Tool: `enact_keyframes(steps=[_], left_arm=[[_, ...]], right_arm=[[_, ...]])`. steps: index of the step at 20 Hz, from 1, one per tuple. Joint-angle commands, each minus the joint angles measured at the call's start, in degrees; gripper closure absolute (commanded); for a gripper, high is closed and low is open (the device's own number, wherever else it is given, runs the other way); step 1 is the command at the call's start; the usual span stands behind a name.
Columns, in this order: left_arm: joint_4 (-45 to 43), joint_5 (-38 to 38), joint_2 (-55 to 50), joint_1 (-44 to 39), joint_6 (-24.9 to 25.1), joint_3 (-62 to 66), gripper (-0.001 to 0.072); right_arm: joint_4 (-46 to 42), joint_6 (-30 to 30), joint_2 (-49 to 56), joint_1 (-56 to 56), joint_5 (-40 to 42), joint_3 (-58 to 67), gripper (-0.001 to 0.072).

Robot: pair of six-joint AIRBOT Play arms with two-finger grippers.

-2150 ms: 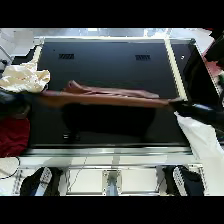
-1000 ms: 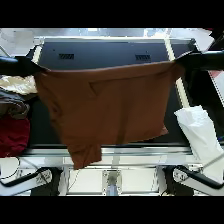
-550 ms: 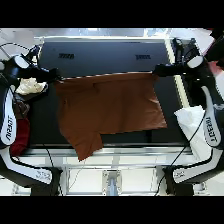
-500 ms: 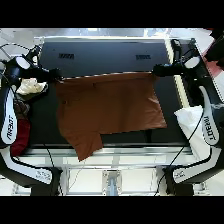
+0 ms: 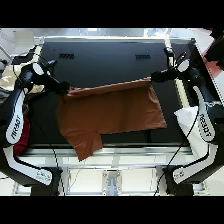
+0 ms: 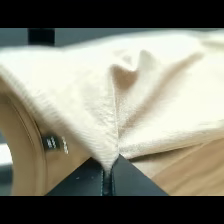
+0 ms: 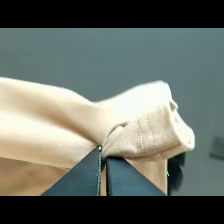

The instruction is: Fold the shirts.

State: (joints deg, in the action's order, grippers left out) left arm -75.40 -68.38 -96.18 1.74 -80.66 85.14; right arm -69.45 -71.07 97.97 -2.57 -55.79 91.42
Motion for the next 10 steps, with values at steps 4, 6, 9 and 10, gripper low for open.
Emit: enact_keyframes(steps=[4, 6, 9, 10], left_arm=[[-4.3, -1.7, 0.0, -0.5, -1.9, -3.9, 0.0695], [-4.3, -1.9, 0.0, -0.7, -1.9, -3.9, 0.0695], [-4.3, -3.9, 0.0, -0.8, -1.9, -3.9, 0.0695], [-4.3, -4.7, 0.0, -0.8, -1.9, -3.9, 0.0695]], right_arm=[[-5.5, -1.6, 2.1, 0.1, -6.9, -0.6, 0.0697], [-5.6, -1.8, 2.7, 0.1, -6.4, -2.3, 0.0697], [-5.6, -1.8, 3.3, 0.1, -5.7, -5.5, 0.0697], [-5.5, -1.9, 3.5, 0.1, -5.7, -6.1, 0.0697]])
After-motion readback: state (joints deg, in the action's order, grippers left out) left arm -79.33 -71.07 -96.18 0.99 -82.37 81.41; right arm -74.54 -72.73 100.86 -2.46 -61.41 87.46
